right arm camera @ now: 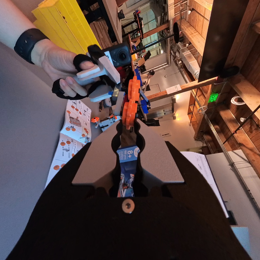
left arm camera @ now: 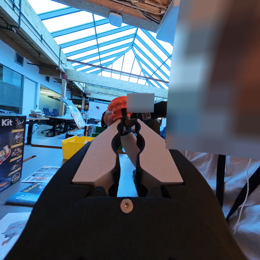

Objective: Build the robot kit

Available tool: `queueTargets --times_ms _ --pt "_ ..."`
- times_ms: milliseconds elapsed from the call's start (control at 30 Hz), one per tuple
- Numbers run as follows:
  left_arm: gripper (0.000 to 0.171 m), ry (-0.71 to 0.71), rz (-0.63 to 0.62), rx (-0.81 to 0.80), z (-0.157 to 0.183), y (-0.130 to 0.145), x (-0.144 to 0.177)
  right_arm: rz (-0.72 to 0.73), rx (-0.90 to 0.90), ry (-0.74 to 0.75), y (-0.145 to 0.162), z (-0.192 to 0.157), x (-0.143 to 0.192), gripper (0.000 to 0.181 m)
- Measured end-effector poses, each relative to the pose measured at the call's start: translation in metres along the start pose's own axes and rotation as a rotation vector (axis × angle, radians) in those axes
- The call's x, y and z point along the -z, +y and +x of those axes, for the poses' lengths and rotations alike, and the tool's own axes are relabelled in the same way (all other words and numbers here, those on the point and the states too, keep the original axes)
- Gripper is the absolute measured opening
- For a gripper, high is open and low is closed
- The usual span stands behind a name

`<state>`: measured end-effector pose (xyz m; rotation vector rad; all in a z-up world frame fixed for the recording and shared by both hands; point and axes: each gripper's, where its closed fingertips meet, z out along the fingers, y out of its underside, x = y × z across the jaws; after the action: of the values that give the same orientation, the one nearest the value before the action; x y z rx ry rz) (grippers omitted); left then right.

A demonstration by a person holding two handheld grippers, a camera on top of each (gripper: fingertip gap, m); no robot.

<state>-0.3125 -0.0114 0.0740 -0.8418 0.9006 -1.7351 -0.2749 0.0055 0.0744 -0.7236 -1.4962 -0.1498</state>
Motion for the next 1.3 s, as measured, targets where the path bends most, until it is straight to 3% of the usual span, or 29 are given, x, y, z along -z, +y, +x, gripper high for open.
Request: queueTargets --times_ms 433,800,967,1100,1200,1300 --pt "0.013 0.078 0.033 0.105 0.003 0.001 -0.001 0.075 -0.079 -0.017 -0.013 0.005 0.006 0.015" --pt "0.013 0.078 0.024 0.082 0.005 0.002 -0.002 0.067 0.003 0.003 -0.015 0.004 0.006 0.015" --pt "0.013 -0.079 0.045 0.22 -0.027 0.007 0.002 0.001 -0.288 -0.162 0.028 -0.017 -0.005 0.017" --pt "0.013 -0.164 0.111 0.34 -0.05 0.01 0.011 0.01 -0.549 -0.191 0.059 -0.02 -0.011 0.046" --pt "0.013 -0.213 0.138 0.341 -0.06 0.01 0.017 0.051 -0.648 -0.16 0.054 -0.011 -0.015 0.062" --pt "0.013 -0.275 0.142 0.297 -0.066 0.01 0.019 0.087 -0.624 -0.04 0.023 0.01 -0.027 0.062"
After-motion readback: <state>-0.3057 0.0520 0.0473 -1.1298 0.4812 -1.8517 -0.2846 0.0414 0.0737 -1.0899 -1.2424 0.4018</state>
